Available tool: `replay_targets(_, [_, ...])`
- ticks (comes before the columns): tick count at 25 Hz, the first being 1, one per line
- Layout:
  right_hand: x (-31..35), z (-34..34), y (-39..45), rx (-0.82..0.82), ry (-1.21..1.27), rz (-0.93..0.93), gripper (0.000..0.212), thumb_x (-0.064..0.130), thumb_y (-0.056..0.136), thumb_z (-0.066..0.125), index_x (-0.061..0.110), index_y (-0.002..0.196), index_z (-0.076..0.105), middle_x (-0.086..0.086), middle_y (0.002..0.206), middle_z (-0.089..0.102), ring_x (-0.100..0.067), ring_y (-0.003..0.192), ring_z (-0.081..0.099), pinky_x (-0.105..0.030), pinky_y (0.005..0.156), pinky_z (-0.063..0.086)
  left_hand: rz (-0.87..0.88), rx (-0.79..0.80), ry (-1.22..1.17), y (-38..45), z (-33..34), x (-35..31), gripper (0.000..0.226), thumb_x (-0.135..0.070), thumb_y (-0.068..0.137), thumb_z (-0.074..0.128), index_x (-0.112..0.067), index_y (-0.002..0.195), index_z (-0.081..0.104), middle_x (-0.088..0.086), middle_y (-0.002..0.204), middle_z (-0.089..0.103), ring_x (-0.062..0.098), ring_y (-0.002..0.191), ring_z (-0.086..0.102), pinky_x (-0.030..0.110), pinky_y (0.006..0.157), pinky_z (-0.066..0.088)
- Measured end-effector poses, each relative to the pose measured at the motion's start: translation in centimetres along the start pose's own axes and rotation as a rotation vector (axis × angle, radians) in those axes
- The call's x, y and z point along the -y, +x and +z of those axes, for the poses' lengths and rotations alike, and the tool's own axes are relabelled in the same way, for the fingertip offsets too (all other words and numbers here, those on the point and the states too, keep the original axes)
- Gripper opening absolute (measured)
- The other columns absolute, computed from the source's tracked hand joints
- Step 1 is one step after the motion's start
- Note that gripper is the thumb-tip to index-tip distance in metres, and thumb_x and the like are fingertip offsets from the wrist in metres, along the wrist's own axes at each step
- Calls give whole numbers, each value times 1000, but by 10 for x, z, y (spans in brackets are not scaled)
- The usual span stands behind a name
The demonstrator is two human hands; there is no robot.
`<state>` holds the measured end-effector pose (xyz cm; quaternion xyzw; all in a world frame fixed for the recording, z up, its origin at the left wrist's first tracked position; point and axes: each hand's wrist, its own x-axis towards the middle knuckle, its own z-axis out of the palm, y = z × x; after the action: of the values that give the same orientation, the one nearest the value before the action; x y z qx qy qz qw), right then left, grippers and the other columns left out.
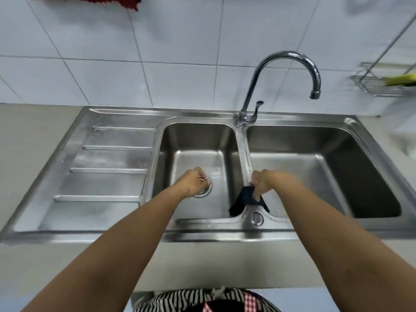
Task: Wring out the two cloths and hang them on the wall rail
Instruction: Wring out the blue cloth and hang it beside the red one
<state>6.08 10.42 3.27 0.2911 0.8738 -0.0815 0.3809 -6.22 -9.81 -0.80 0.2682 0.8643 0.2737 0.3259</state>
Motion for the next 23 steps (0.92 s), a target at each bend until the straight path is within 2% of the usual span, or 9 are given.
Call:
replay_targets(1, [-4, 9, 0, 10, -41, -14, 77, 32, 69, 76, 17, 132, 35, -10, 132, 42, -34, 119, 46, -45, 92, 48, -2, 11, 3, 2, 9, -4, 24, -35, 86, 66, -18, 100, 55, 14, 109, 64, 31, 98, 64, 33, 83, 48])
replay_targets(3, [-8, 24, 1, -94, -70, -77, 70, 34, 71, 74, 16, 129, 39, -11, 127, 45, -32, 119, 44, -41, 88, 44, -3, 34, 17, 7, 27, -12, 25, -38, 85, 66, -21, 98, 53, 11, 107, 64, 29, 98, 63, 34, 86, 50])
replay_targets(6, [-8, 28, 3, -283, -181, -180, 40, 36, 83, 61, 17, 118, 53, -9, 119, 51, -30, 114, 47, -39, 85, 39, 14, 63, 44, 9, 44, -27, 33, -39, 86, 65, -20, 111, 55, 5, 107, 59, 25, 99, 60, 34, 90, 48])
replay_targets(9, [-5, 16, 1, -355, -29, -273, 22, 36, 86, 56, 18, 98, 56, -7, 103, 55, -29, 101, 53, -36, 76, 41, 100, 94, 92, 6, 45, -43, 46, -39, 85, 68, -26, 126, 53, 6, 118, 55, 21, 101, 55, 31, 93, 45])
replay_targets(12, [3, -20, -10, -396, 213, -385, 14, 30, 83, 60, 20, 83, 50, -2, 88, 57, -25, 85, 55, -35, 68, 43, 185, 55, 83, 10, 35, -56, 64, -43, 78, 72, -28, 135, 48, 8, 126, 53, 24, 114, 53, 41, 102, 43])
replay_targets(15, [6, -60, -24, -461, 283, -454, 9, 24, 82, 62, 20, 86, 55, 0, 89, 61, -22, 84, 57, -35, 75, 47, 225, -119, -74, 12, 17, -70, 56, -47, 71, 72, -19, 118, 60, 5, 118, 62, 23, 108, 59, 41, 95, 48])
replay_targets(17, [3, -76, -27, -494, 341, -459, 12, 22, 80, 65, 20, 90, 57, 1, 91, 61, -21, 87, 58, -33, 76, 46, 249, -219, -169, 12, -2, -78, 36, -33, 77, 75, -12, 104, 64, 4, 108, 65, 20, 98, 61, 36, 88, 50])
replay_targets(21, [-1, -86, -23, -467, 707, -510, 22, 21, 77, 73, 19, 90, 56, -5, 95, 66, -23, 90, 64, -36, 83, 51, 280, -198, -514, 5, -36, -82, 25, -26, 86, 70, -4, 95, 64, 2, 85, 61, 11, 80, 55, 20, 75, 44])
replay_targets(23, [4, -86, -25, -387, 847, -581, 21, 22, 79, 76, 17, 86, 56, -7, 89, 67, -22, 83, 65, -38, 83, 53, 264, -165, -705, 2, -42, -84, 20, -30, 86, 68, -10, 84, 62, 1, 80, 58, 15, 82, 52, 26, 79, 41])
